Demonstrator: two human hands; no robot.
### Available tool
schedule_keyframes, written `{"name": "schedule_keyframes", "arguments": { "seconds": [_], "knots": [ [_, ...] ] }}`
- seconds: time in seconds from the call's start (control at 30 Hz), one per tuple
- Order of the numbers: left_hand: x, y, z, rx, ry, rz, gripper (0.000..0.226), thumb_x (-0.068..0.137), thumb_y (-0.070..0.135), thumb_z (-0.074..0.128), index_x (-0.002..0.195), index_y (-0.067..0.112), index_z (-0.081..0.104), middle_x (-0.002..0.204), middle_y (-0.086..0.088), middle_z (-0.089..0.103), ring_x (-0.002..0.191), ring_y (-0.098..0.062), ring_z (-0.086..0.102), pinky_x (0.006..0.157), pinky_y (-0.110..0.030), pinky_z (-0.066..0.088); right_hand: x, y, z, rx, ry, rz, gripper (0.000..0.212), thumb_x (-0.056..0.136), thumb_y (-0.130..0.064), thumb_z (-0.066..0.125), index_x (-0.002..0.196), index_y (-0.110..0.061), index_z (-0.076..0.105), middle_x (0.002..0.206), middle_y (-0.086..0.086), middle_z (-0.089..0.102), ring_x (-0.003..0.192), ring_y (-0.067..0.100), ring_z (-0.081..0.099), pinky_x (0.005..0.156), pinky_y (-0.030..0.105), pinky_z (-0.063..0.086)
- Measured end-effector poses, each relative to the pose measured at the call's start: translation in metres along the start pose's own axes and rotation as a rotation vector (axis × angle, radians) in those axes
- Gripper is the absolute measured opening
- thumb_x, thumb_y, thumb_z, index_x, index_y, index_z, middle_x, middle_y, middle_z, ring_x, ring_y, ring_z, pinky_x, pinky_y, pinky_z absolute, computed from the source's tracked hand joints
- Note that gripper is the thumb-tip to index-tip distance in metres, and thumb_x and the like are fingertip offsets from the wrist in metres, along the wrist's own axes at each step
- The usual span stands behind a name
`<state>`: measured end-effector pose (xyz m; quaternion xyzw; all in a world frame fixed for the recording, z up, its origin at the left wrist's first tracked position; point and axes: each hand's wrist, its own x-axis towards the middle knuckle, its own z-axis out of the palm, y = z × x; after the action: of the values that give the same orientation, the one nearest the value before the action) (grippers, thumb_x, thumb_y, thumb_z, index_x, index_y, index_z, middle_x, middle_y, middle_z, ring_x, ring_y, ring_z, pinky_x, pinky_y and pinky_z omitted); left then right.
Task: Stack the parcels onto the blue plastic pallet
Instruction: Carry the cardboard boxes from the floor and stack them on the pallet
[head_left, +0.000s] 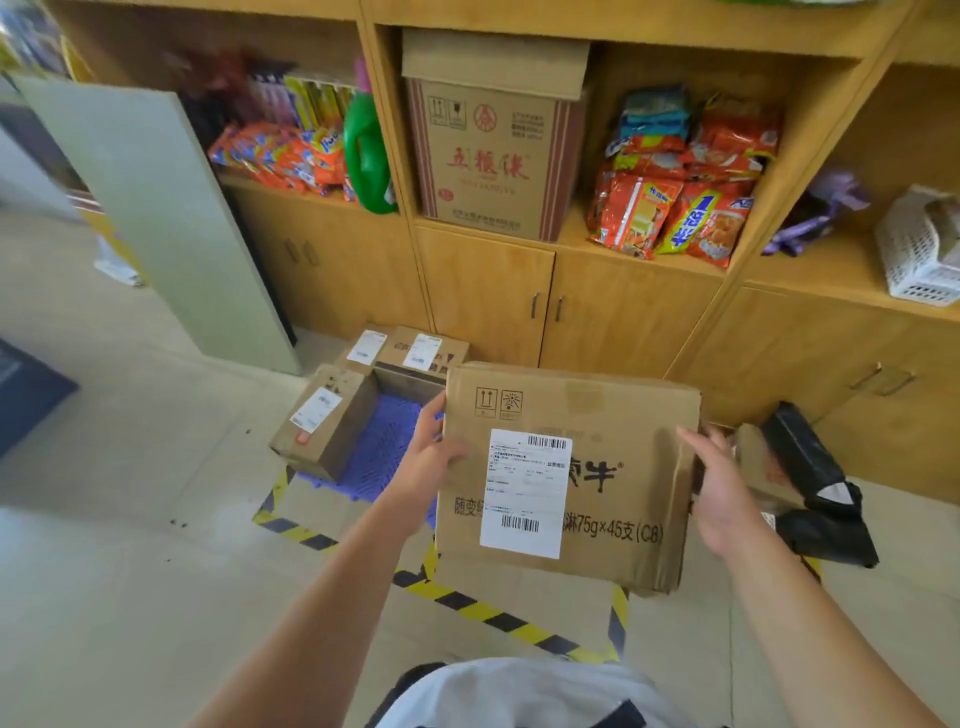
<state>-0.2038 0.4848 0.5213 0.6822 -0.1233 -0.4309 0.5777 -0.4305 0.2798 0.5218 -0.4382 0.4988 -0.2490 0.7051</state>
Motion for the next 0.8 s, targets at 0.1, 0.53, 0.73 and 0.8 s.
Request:
{"name": "schedule_keyframes", "arguments": {
  "seconds": [0.1, 0.53, 0.73, 0.8],
  "knots": [
    [-0.009, -0.009, -0.037, -0.022, 0.002, -0.036, 0.065, 0.087, 0.005, 0.052, 0.14, 0.041, 0.04, 0.124, 0.002, 0.066, 0.108, -0.02, 0.066, 0.076, -0.033, 0.051, -0.017, 0.016, 0.034, 0.012, 0.043, 0.026, 0.038, 0.1, -0.034, 0.054, 0.137, -0.028, 0.048, 0.12, 0.002, 0.063, 0.1, 0.018, 0.058, 0.072, 0.036, 0.044],
    [-0.008, -0.04, -0.257, 0.002, 0.061, -0.088, 0.075, 0.087, 0.004, 0.048, 0.143, 0.052, 0.036, 0.127, 0.009, 0.066, 0.117, -0.023, 0.062, 0.09, -0.045, 0.052, -0.058, 0.095, 0.231, -0.019, -0.031, 0.111, 0.028, 0.101, -0.025, 0.052, 0.128, -0.033, 0.05, 0.106, -0.015, 0.063, 0.095, 0.004, 0.057, 0.072, 0.032, 0.043],
    [0.036, -0.03, -0.29, 0.059, 0.041, -0.175, 0.074, 0.085, 0.007, 0.049, 0.142, 0.053, 0.036, 0.123, 0.021, 0.066, 0.116, -0.015, 0.061, 0.084, -0.037, 0.049, -0.033, 0.099, 0.269, -0.033, -0.05, 0.1, 0.035, 0.102, -0.026, 0.049, 0.137, -0.034, 0.047, 0.105, -0.02, 0.059, 0.097, 0.004, 0.054, 0.075, 0.031, 0.04],
    [0.056, -0.024, -0.295, 0.06, 0.052, -0.201, 0.068, 0.089, 0.003, 0.044, 0.135, 0.053, 0.041, 0.108, 0.034, 0.067, 0.103, -0.004, 0.063, 0.074, -0.029, 0.048, -0.01, 0.102, 0.283, -0.043, -0.072, 0.111, 0.031, 0.102, -0.026, 0.049, 0.131, -0.038, 0.049, 0.107, -0.019, 0.061, 0.095, 0.001, 0.055, 0.071, 0.029, 0.041]
  ]
}}
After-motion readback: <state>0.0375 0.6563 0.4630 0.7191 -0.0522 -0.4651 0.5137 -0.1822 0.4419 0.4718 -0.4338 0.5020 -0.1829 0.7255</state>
